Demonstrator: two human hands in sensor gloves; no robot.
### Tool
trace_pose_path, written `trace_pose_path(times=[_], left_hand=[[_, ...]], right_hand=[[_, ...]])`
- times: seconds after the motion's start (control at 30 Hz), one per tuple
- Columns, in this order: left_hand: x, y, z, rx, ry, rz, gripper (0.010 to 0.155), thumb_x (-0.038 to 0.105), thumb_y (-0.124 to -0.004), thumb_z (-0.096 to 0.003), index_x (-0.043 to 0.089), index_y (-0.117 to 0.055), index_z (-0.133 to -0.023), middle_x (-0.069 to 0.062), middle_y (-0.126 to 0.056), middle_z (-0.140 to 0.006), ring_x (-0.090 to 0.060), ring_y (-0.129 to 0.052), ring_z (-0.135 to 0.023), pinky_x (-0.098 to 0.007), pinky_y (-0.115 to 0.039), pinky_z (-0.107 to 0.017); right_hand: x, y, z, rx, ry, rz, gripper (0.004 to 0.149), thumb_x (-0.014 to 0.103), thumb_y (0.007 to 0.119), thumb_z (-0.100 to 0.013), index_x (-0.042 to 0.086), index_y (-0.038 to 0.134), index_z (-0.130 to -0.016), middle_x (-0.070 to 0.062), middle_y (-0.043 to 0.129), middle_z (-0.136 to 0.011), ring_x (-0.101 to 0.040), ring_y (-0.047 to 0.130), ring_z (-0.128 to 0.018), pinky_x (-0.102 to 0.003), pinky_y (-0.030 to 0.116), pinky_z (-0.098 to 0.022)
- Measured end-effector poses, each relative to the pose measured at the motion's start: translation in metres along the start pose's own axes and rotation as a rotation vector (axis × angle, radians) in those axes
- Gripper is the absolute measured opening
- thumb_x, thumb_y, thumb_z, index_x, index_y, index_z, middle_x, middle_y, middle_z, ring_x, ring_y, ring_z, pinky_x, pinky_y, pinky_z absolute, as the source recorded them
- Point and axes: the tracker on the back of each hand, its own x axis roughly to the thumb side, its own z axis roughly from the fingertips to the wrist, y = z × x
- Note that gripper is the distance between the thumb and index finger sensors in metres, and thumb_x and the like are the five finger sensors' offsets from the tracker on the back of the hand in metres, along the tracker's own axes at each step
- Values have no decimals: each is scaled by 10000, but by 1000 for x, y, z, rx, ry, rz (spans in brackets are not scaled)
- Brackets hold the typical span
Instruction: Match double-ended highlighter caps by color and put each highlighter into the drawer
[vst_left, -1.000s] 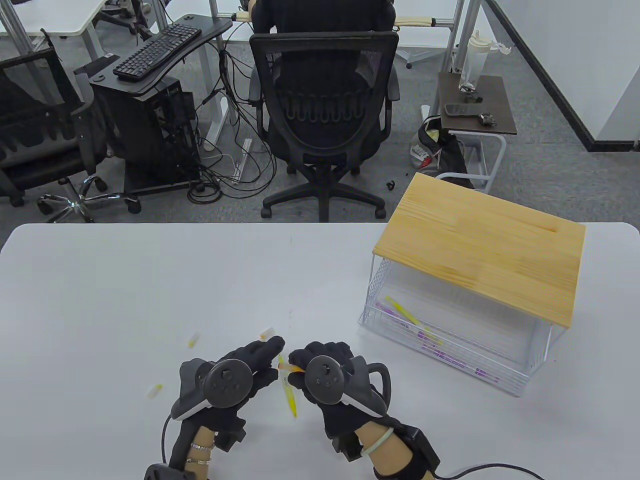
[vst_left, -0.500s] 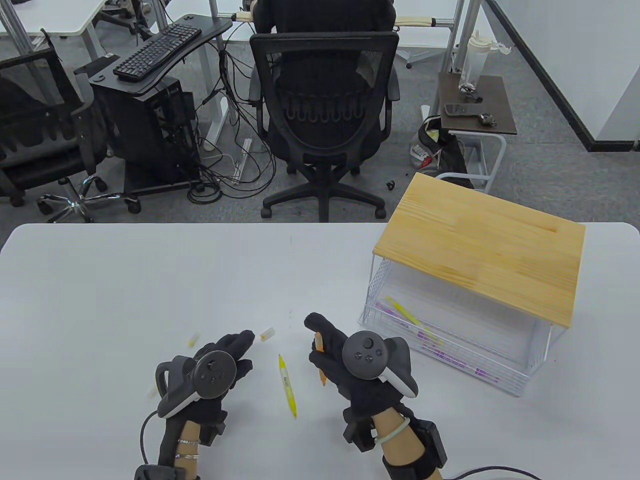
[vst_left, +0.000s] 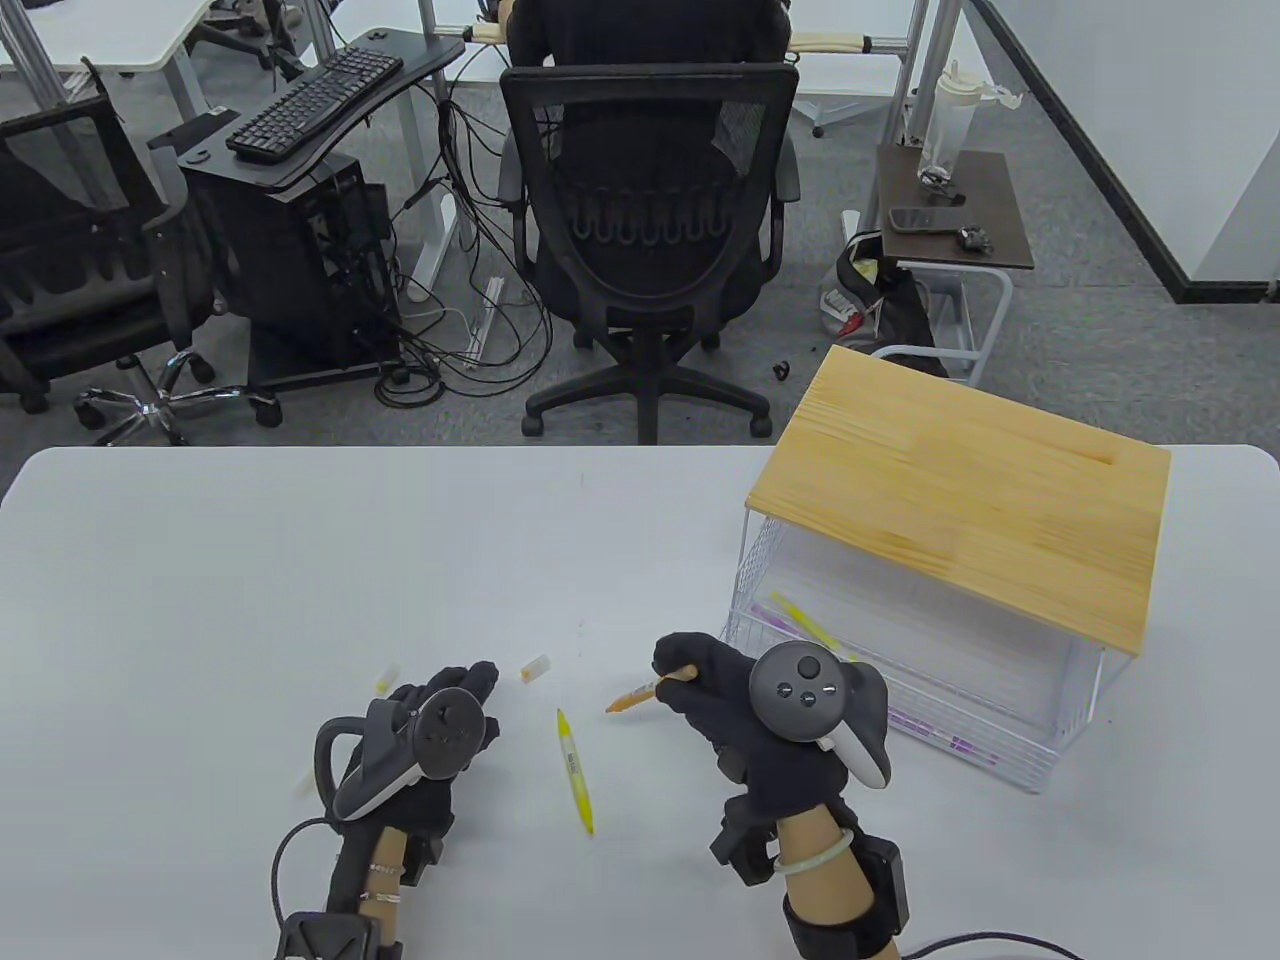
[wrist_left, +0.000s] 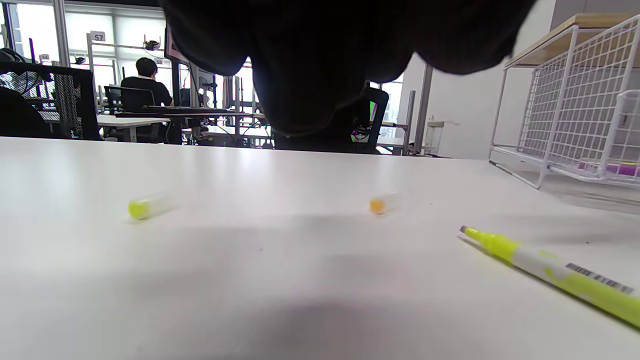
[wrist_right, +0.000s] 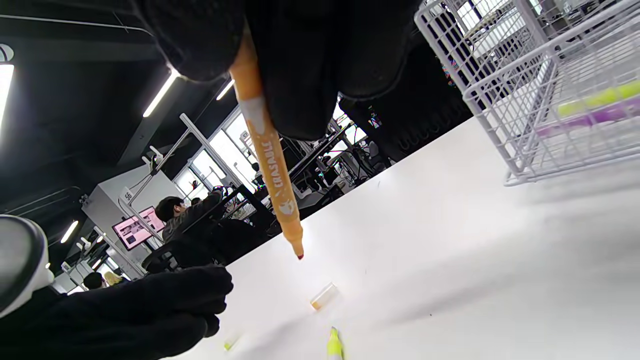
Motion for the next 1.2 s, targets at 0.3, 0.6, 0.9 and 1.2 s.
trace_pose_path(times=[0.3, 0.6, 0.9, 1.2], left_hand=[[29, -17, -47, -166, 118, -151, 651, 476, -735, -443, 330, -634, -1069, 2, -760, -1103, -210, -898, -921, -513, -620, -777], [40, -47, -101, -303, 251, -196, 686, 463, -793, -396, 391, -607, -1052, 111, -759, -1093, -147, -867, -960, -496, -575, -819], [44, -52, -114, -276, 303, -268, 667, 474, -813, -356, 453, -649, -1003, 201, -826, -985, -79, -884, -917, -486, -583, -832], [56, -51, -114, -204, 281, -370, 578, 450, -834, -345, 450, -745, -915, 240, -919, -785, -16, -985, -738, -451, -651, -802]], right_hand=[[-6, -3, -2, -16, 28, -27, 415, 352, 706, -651, 361, 545, -1034, 39, 712, -1104, -186, 910, -890, -413, 686, -791], [-7, -10, 2, -31, 14, -39, 417, 356, 708, -649, 358, 551, -1035, 38, 722, -1097, -186, 915, -878, -415, 689, -784], [-6, -10, 1, -22, 18, -49, 407, 364, 706, -649, 358, 564, -1030, 42, 728, -1093, -186, 916, -875, -416, 689, -782], [-6, -6, -2, -7, 31, -37, 406, 367, 707, -649, 355, 567, -1030, 40, 731, -1090, -189, 917, -872, -417, 691, -780]])
